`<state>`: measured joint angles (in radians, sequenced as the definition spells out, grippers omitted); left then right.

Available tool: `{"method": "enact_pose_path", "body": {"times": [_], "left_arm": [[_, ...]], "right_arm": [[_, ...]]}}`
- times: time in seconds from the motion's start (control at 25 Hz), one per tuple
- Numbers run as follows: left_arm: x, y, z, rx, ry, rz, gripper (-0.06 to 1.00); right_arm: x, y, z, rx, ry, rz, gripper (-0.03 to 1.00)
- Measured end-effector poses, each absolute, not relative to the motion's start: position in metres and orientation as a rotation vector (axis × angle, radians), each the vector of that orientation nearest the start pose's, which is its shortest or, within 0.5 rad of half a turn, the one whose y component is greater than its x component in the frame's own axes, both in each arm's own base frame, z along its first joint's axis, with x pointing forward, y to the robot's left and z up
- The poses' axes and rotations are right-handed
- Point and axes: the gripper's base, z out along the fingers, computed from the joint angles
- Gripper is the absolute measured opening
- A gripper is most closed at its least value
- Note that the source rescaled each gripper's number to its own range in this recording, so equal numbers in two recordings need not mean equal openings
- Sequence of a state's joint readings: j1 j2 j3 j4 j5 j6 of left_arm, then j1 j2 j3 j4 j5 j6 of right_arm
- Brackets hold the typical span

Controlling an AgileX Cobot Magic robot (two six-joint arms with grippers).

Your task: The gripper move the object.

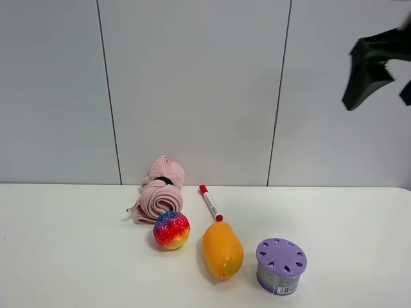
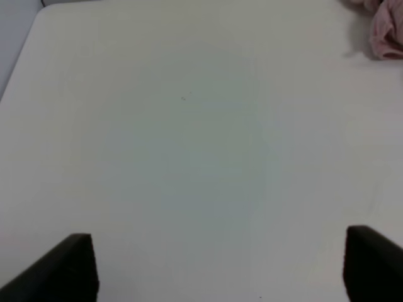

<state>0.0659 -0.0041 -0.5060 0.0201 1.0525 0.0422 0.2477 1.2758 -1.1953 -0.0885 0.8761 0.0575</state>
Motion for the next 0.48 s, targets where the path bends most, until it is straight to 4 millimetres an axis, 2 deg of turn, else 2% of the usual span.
{"method": "enact_pose_path", "body": {"times": [0.08,0.2,0.28,0.48], "left_arm": [[-0.006,0.001,0.280,-0.025,2.027,0.092,1.00],[-0.006,0.001,0.280,-0.025,2.027,0.092,1.00],[-0.006,0.001,0.280,-0.025,2.027,0.092,1.00],[-0.006,0.001,0.280,-0.025,2.027,0.092,1.00]], "right_arm": [[0.233,0.044,0.361,-0.232,2.399,0.012,0.98],[0.208,0.028,0.350,-0.183,2.454,-0.021,0.98],[0.194,0.023,0.342,-0.192,2.481,-0.038,0.98],[0.147,0.016,0.343,-0.183,2.390,-0.020,0.98]]}}
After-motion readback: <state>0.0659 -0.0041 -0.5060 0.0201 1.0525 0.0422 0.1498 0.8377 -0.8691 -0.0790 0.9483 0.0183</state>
